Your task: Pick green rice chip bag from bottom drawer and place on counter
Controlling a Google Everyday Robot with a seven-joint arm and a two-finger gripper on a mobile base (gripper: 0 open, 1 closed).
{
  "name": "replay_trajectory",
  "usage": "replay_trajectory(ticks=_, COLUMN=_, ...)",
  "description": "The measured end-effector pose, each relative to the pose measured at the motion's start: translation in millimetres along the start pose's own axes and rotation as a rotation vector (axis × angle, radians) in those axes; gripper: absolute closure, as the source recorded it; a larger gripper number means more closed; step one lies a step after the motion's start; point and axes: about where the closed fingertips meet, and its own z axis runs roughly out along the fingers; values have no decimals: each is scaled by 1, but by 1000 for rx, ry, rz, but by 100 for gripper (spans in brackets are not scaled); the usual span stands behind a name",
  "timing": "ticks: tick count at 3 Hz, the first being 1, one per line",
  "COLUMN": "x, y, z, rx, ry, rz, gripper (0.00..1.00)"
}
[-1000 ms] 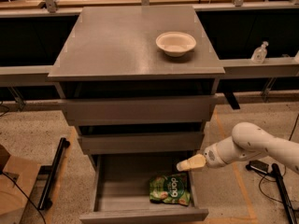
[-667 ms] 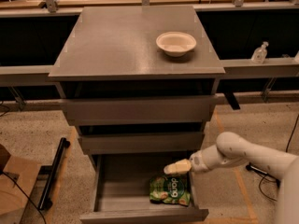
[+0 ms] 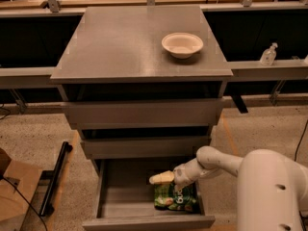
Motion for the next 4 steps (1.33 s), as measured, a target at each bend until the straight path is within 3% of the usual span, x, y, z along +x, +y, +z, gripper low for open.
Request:
replay_trajectory(ticks=1, x=5, y=-8, z=17, rx=-11, ry=14, rz=16, gripper=0)
replay_trajectory(ticks=2, x=10, y=-9, z=29, rx=39, ry=18, rz=24, gripper=0)
replay_trajectory(ticks=4, x=-16, y=-37, z=58, rx=122, ry=-108, rz=-23, gripper=0)
